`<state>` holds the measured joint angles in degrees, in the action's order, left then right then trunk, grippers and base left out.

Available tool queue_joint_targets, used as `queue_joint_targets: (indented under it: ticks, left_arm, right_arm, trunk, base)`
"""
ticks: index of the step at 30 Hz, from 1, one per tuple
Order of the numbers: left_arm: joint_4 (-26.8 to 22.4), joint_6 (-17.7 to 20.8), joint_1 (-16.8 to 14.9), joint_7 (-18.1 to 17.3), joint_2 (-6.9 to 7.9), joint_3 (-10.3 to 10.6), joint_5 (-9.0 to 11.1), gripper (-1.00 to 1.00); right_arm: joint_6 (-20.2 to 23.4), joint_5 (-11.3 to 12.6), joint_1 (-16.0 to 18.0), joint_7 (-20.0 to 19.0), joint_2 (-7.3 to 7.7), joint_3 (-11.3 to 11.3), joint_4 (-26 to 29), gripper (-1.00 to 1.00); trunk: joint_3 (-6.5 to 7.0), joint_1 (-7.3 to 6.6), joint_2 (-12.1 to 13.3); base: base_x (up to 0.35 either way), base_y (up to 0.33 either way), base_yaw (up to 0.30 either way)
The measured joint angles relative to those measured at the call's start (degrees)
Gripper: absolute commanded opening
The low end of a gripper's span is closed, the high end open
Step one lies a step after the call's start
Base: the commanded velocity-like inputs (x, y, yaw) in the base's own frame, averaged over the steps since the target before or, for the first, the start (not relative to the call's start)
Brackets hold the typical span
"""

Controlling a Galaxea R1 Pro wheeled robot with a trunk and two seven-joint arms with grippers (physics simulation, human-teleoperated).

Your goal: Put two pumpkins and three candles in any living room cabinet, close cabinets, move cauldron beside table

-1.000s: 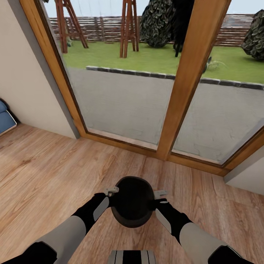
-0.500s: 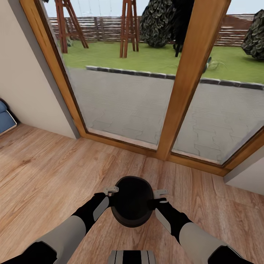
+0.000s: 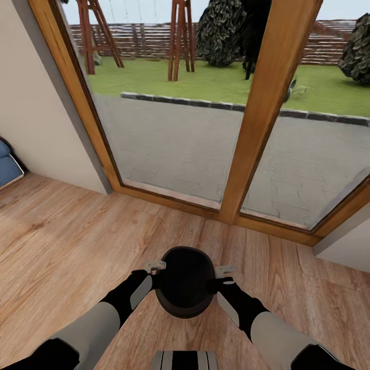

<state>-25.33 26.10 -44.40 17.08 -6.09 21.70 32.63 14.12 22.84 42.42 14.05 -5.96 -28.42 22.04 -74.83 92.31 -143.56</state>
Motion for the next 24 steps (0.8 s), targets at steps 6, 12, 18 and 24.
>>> queue_joint_targets:
  ticks: [6,12,18,24]
  left_arm:
    - [0.0,-0.02,0.0,0.02,-0.01,0.0,0.0,-1.0]
    - [0.01,-0.02,0.0,0.07,0.01,0.06,0.07,-1.0]
    - [0.01,-0.08,0.01,0.02,0.05,0.09,0.08,-1.0]
    - [0.01,-0.09,0.01,0.01,0.05,0.08,0.07,-1.0]
  right_arm:
    - [0.0,-0.01,0.0,0.01,0.0,0.0,0.02,-1.0]
    - [0.01,-0.11,0.01,0.07,-0.07,0.06,-0.07,-1.0]
    - [0.0,-0.25,0.02,0.21,-0.15,0.07,-0.1,-1.0]
    - [0.0,-0.27,0.02,0.18,-0.14,0.07,-0.1,-1.0]
  trunk:
    - [0.0,0.0,0.0]
    - [0.0,0.0,0.0]
    - [0.11,0.0,0.0]
    - [0.35,0.0,0.0]
  base:
    - [0.0,0.0,0.0]
    - [0.0,0.0,0.0]
    - [0.0,0.0,0.118]
    - [0.0,0.0,0.257]
